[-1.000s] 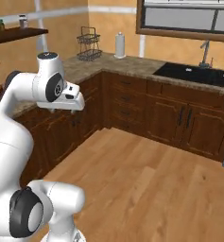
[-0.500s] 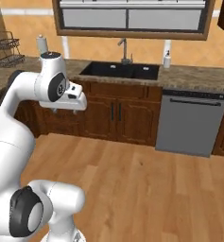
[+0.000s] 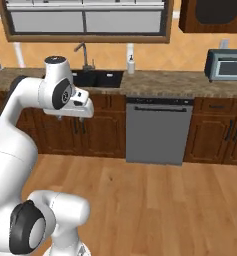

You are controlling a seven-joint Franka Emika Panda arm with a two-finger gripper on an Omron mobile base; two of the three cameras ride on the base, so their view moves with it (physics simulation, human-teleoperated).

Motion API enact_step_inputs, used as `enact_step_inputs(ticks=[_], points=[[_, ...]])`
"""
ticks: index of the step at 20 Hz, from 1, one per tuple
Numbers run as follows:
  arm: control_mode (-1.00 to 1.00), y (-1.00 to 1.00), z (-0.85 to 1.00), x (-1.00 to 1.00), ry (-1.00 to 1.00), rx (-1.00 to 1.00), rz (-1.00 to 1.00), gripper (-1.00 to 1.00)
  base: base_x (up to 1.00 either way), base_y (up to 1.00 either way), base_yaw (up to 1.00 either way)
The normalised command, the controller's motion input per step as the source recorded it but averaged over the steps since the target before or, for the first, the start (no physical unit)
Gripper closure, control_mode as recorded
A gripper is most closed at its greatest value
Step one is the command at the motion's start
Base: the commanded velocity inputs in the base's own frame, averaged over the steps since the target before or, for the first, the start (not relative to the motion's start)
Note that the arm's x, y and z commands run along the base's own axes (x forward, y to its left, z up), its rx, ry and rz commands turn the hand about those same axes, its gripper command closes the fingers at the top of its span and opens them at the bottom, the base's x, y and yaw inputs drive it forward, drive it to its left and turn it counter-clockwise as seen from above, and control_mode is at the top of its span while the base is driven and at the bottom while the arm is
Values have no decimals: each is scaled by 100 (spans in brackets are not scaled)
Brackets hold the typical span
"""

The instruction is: Gather all objects into one cabinet and sort the glasses and bowls to opposite sides.

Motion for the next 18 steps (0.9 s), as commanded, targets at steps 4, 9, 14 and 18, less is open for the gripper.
enact_step_inputs(ticks=[4, 9, 14, 18], points=[[100, 0, 0, 0, 0, 0, 0, -100, 100, -70, -43], [100, 0, 0, 0, 0, 0, 0, -100, 100, -49, -45], [100, 0, 0, 0, 0, 0, 0, -100, 100, -25, -49], [100, 0, 0, 0, 0, 0, 0, -100, 96, -27, -50]])
